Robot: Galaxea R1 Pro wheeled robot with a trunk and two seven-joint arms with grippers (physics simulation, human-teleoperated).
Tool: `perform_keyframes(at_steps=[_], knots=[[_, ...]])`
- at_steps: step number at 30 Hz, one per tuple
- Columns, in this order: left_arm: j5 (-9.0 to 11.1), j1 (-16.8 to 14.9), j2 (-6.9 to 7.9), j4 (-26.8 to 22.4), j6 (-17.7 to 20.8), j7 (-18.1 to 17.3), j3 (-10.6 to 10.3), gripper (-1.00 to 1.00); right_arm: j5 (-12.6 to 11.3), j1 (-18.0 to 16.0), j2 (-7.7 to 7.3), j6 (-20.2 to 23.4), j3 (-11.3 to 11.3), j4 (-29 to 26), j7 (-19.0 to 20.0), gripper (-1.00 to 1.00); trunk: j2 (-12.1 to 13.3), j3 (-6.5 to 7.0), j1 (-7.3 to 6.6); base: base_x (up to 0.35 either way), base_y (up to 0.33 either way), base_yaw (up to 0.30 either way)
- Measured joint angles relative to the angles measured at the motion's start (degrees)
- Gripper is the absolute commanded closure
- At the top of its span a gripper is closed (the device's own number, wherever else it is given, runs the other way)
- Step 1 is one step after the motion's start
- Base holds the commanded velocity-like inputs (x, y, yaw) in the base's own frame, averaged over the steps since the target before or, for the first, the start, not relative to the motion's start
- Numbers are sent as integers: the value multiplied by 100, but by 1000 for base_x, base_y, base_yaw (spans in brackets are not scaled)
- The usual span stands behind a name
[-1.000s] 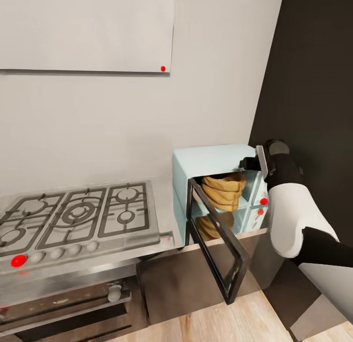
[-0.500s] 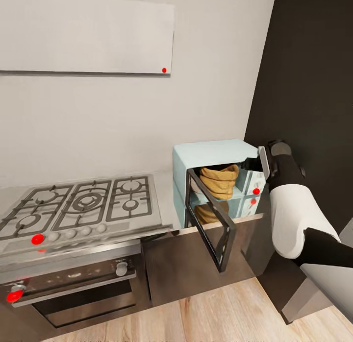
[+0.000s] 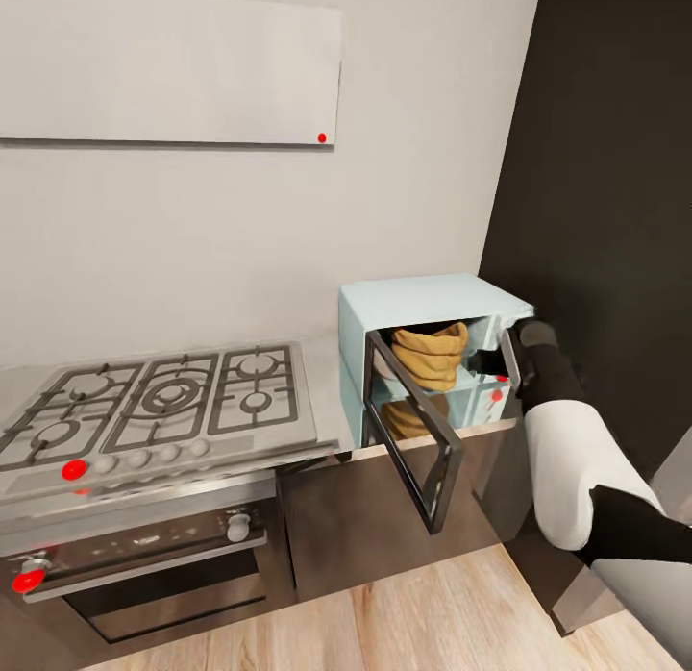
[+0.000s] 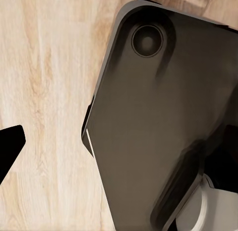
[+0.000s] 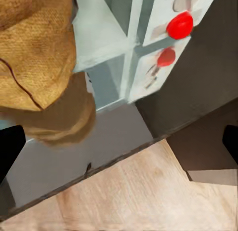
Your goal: In the kitchen, take the popcorn bag from the countertop, put it into the microwave, and heat it until the popcorn is cooked so the cooked popcorn ends up inside the bag.
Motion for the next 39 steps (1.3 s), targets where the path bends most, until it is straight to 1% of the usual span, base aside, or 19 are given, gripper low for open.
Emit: perform_keyframes(at_steps=[2, 3, 4, 5, 8, 10, 12, 13, 14, 15, 16, 17, 18, 20, 22, 24, 28, 30, 39], knots=[[0, 0, 0, 0, 0, 0, -1, -100, 5, 276, -50, 0, 187, -9, 98, -100, 0, 0, 0, 0, 0, 0], [0, 1, 0, -1, 0, 0, 0, -100, 11, 500, -220, -1, 387, -14, 348, -100, 0, 0, 0, 0, 0, 0], [0, 1, 0, -1, 0, 0, 0, -100, 9, 624, -389, -1, 459, -16, 609, -100, 0, 0, 0, 0, 0, 0], [0, 1, 0, -1, 0, 0, -1, -100, 20, 705, -564, -1, 493, -17, 958, -100, -1, 1, 0, 0, 0, 0], [0, 1, 0, 0, 0, 0, -3, -100, 19, 791, -889, -83, 524, -23, 1708, -100, -1, 1, 0, 0, 0, 0], [0, 0, 0, 0, 0, 0, -7, -100, 16, 838, -968, -385, 529, -35, 2129, -100, -1, 1, 0, 0, 0, 0], [0, 0, 0, 0, 0, 0, -7, -100, 23, 956, -990, -665, 531, -50, 2468, -100, 0, 1, 0, 0, 0, 0], [0, 0, 0, 0, 0, 0, -7, -100, 26, 1070, -1002, -914, 528, -69, 2758, -100, 0, 1, 0, 0, 0, 0], [0, 0, 2, 0, 0, 0, -6, -100, 31, 1212, -1028, -1311, 528, -90, 3240, -100, 0, 0, 0, 0, 0, 0], [0, 0, 1, 0, 0, 0, -6, -100, 36, 1281, -1058, -1541, 529, -95, 3521, -100, -1, 1, 0, 0, 0, 0], [0, 0, 1, 0, 0, 0, -4, -100, 40, 1371, -1092, -1896, 530, -93, 3925, -100, -1, 1, 0, 0, 0, 0], [0, 0, 0, 0, 0, 0, -4, -100, 38, 1426, -1109, -2140, 527, -88, 4164, -100, -1, 1, 0, 0, 0, 0], [0, 0, 0, 0, 0, 0, -2, -100, 13, 1502, -1131, -2544, 506, -55, 4465, -100, -1, 1, 0, 0, 0, 0], [0, 0, 0, 1, 0, 0, -2, -100, -17, 1542, -1139, -2849, 467, -13, 4596, -100, -1, 1, 0, 0, 0, 0], [0, 0, 0, 1, 0, 0, -1, -100, -37, 1556, -1137, -2915, 452, 16, 4620, -100, -1, 1, 0, 0, 0, 0], [0, 0, 0, 1, -2, 0, -1, -100, -41, 1560, -1134, -2940, 428, 31, 4628, -100, -1, 1, 0, 0, 0, 0], [0, 0, 0, -3, -6, 4, 0, -100, -50, 1648, -1123, -2992, 195, 52, 4639, -100, -1, 1, 0, 0, 0, 0], [0, 0, 0, -4, -7, 3, 0, -100, -48, 1681, -1118, -2993, 139, 63, 4645, -100, -1, 1, 0, 0, 0, 0], [-14, 0, 0, -8, -8, 3, -2, -100, -49, 1697, -1052, -3006, 111, 71, 4637, -100, -1, 1, 0, 0, 0, 0]])
